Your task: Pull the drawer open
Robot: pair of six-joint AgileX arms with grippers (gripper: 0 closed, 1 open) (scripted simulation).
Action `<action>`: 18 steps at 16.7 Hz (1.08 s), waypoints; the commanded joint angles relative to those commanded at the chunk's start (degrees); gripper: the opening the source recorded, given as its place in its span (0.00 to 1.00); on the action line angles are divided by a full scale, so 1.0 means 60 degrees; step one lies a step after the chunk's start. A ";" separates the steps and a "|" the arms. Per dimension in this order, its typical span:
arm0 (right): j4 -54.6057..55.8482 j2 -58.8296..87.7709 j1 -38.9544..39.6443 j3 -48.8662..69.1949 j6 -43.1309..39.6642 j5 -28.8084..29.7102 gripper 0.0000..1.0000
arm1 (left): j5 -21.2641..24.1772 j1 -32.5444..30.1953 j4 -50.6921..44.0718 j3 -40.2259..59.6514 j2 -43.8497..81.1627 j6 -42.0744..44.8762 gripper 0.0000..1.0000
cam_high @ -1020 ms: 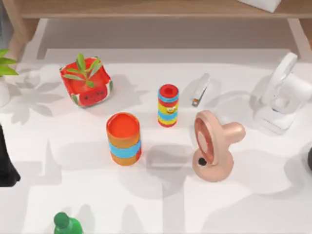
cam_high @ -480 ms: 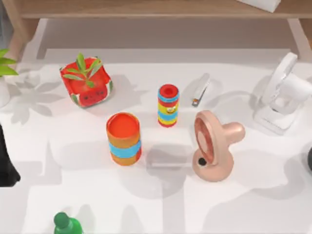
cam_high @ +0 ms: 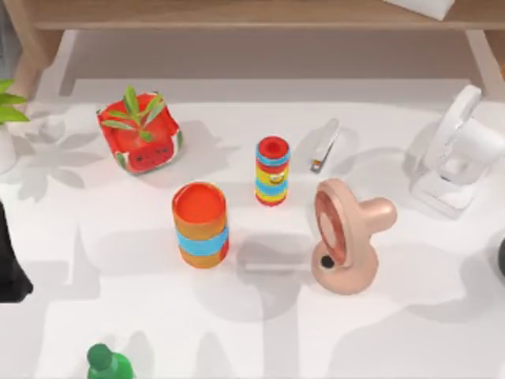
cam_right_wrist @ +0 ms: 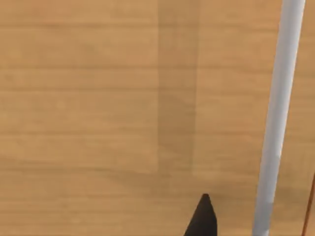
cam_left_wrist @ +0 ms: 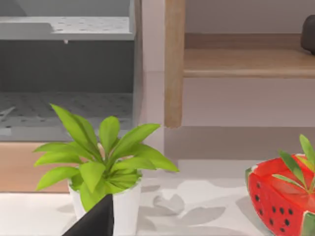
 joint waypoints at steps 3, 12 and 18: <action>0.0000 0.0000 0.0000 0.0000 0.0000 0.0000 0.02 | 0.0000 0.0000 0.0000 0.0000 0.0000 0.0000 1.00; -0.0022 0.0016 -0.0031 -0.0005 0.0021 0.0007 0.00 | 0.0000 0.0000 0.0000 0.0000 0.0000 0.0000 1.00; 0.0717 -0.0600 -0.0347 -0.1390 0.0050 -0.0320 0.00 | 0.0000 0.0000 0.0000 0.0000 0.0000 0.0000 1.00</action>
